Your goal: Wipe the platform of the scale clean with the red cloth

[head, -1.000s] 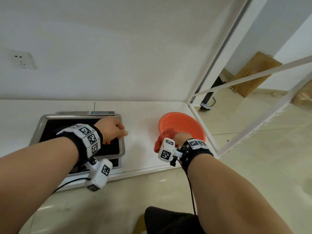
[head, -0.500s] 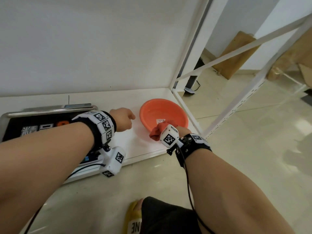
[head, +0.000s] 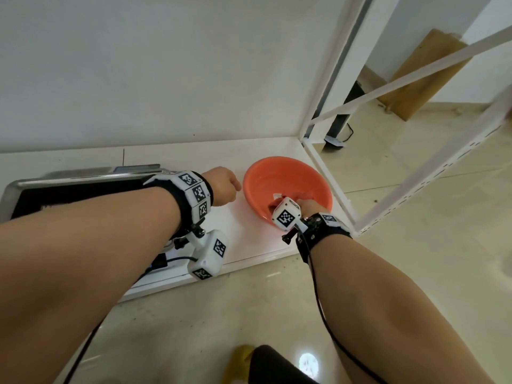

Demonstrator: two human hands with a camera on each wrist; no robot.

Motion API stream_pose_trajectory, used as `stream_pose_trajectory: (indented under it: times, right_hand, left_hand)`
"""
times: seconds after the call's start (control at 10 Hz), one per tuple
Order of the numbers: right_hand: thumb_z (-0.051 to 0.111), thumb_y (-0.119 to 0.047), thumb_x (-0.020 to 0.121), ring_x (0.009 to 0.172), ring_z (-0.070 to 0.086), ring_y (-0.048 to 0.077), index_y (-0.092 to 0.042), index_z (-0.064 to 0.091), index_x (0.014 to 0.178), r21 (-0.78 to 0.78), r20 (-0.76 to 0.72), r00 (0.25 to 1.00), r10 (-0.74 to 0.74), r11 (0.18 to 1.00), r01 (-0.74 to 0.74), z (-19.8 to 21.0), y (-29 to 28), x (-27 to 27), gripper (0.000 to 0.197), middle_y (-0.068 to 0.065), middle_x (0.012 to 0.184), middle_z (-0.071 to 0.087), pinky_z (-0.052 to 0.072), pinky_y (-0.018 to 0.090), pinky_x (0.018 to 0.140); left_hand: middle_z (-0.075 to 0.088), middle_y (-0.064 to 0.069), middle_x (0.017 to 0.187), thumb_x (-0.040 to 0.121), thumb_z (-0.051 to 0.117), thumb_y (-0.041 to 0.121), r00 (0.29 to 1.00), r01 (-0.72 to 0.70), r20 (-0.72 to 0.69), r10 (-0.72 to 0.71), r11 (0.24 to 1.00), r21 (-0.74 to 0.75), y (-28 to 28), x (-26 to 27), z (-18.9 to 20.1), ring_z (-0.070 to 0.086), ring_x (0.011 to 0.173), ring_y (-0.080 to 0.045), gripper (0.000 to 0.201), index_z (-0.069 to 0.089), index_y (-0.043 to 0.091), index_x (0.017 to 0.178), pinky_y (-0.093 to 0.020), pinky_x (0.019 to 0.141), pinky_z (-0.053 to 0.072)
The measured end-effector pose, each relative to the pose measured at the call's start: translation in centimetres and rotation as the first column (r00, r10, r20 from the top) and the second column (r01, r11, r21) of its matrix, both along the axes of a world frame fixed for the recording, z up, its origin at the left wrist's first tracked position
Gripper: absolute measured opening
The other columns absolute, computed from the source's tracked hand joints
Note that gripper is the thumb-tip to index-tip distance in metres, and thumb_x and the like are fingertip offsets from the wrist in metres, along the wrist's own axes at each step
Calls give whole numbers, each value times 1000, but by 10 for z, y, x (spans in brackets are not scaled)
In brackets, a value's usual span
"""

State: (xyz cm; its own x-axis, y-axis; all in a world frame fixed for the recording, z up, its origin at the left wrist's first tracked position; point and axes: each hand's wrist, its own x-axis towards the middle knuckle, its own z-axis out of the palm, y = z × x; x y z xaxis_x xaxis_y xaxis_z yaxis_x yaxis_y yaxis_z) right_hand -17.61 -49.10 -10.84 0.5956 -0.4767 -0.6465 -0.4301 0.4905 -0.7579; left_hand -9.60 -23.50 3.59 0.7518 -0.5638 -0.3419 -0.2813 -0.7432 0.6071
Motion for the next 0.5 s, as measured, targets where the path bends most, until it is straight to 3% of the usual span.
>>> stream_pose_trajectory:
  times: [0.1, 0.2, 0.3, 0.4, 0.5]
  right_hand:
    - [61, -38, 86, 91, 75, 31, -25, 72, 107, -196, -178, 983, 52, 977, -87, -13, -15, 6, 27, 12, 107, 77, 60, 50, 85]
    - [65, -34, 82, 94, 74, 32, -26, 69, 111, -324, -281, 953, 114, 923, -206, -31, -27, 11, 30, 10, 111, 75, 57, 55, 90]
    - [57, -17, 92, 98, 70, 31, -10, 65, 116, -262, -272, 944, 188, 929, -261, 16, 13, -2, 26, 11, 107, 69, 59, 36, 75]
    - [50, -12, 101, 62, 54, 13, 0, 62, 118, -389, -367, 914, 176, 863, -322, 22, 17, -9, 24, 1, 82, 56, 49, 22, 58]
    - [40, -11, 106, 63, 49, 6, -2, 35, 152, -207, -181, 983, -9, 978, -29, 60, 48, -25, 46, 3, 108, 50, 42, 13, 35]
  left_hand:
    - [63, -4, 124, 87, 59, 5, 1000, -20, -17, 20, 1000, -8, -5, 9, -10, 59, 115, -22, 36, 66, 15, 121, -34, 101, 48]
    - [63, -5, 124, 88, 58, 5, 999, -40, -37, 40, 999, -9, -7, 15, -18, 59, 114, -22, 35, 65, 14, 121, -31, 100, 48]
    - [63, -6, 125, 89, 57, 4, 998, -55, -35, 55, 998, -5, -9, 19, -25, 59, 116, -23, 35, 65, 12, 122, -30, 100, 47]
    - [63, -7, 126, 89, 56, 4, 998, -59, -38, 58, 998, -4, -9, 19, -25, 58, 118, -24, 34, 65, 10, 122, -32, 102, 46]
    - [63, -7, 125, 89, 58, 4, 995, -91, -39, 90, 996, -11, -10, 23, -28, 58, 117, -24, 34, 65, 10, 121, -30, 100, 46]
